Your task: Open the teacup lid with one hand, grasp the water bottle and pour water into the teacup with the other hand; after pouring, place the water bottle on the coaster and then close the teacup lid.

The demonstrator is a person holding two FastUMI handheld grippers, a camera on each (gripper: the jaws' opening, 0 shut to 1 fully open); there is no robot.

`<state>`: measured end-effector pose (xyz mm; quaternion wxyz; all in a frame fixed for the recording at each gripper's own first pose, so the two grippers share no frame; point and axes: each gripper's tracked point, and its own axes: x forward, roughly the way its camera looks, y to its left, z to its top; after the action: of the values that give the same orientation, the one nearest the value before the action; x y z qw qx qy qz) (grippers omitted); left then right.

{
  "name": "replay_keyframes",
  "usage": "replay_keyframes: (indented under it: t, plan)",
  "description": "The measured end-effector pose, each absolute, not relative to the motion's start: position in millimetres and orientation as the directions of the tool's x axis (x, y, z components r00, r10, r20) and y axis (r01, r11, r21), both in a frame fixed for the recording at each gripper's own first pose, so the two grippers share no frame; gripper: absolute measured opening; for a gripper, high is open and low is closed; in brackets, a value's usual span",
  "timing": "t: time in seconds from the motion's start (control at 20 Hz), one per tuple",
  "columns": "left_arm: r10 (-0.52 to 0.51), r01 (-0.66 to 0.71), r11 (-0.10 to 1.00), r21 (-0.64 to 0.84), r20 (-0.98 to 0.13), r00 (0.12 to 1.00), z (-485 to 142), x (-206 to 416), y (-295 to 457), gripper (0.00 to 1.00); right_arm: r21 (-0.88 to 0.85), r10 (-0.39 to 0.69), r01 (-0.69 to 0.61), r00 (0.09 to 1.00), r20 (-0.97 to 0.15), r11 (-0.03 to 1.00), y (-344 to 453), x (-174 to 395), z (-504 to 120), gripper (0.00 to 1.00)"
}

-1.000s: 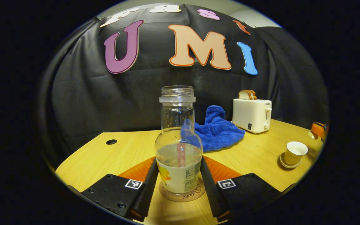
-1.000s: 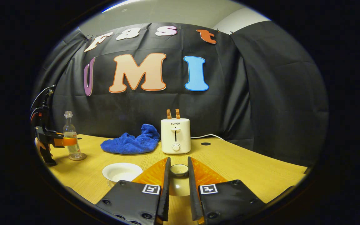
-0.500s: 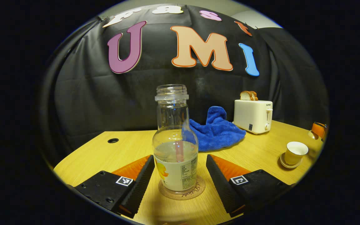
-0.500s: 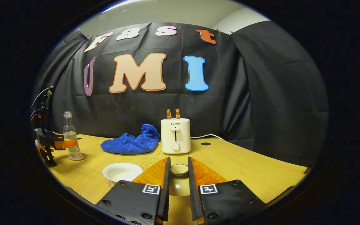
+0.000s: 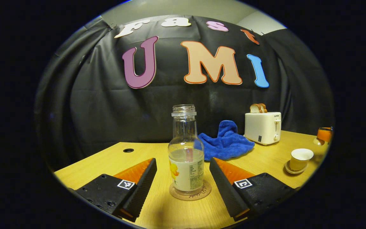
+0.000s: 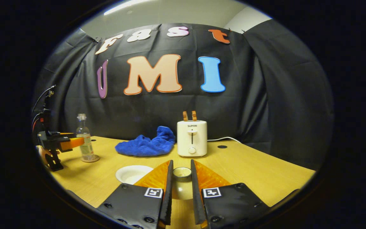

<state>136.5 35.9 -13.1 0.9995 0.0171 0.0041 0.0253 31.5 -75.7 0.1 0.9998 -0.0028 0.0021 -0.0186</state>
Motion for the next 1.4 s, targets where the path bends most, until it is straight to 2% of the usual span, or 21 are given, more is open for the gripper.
replay_keyframes:
  t: [0.3, 0.5, 0.95, 1.2, 1.35, 1.4]
  plan:
    - [0.107, -0.107, 0.994, -0.003, -0.004, 0.994, -15.1, 117.5, 43.2, 0.97, 0.003, 0.177, -0.176, 0.984, -0.017, 0.984, -32.1, 43.3, -2.8, 0.31]
    - [0.108, -0.108, 0.994, -0.004, 0.0, 0.994, -13.2, 112.4, 41.2, 0.97, 0.008, 0.261, -0.261, 0.965, -0.033, 0.965, -10.4, 53.1, -6.0, 0.31]
    - [0.083, -0.083, 0.997, 0.002, -0.001, 0.997, -12.8, 112.9, 36.7, 0.97, 0.002, 0.293, -0.297, 0.943, -0.159, 0.955, 11.3, 80.4, -27.2, 0.32]
    - [0.081, -0.081, 0.997, 0.001, 0.001, 0.997, -12.2, 113.0, 36.7, 0.97, 0.0, 0.319, -0.324, 0.932, -0.171, 0.946, 15.3, 81.3, -29.8, 0.31]
    - [0.08, -0.08, 0.997, 0.001, 0.001, 0.997, -12.2, 113.1, 37.1, 0.97, 0.003, 0.312, -0.317, 0.934, -0.174, 0.949, 14.3, 81.3, -29.1, 0.35]
    - [0.08, -0.08, 0.997, 0.001, 0.001, 0.997, -12.0, 113.2, 37.6, 0.97, 0.001, 0.311, -0.316, 0.935, -0.172, 0.949, 14.7, 82.7, -29.5, 0.4]
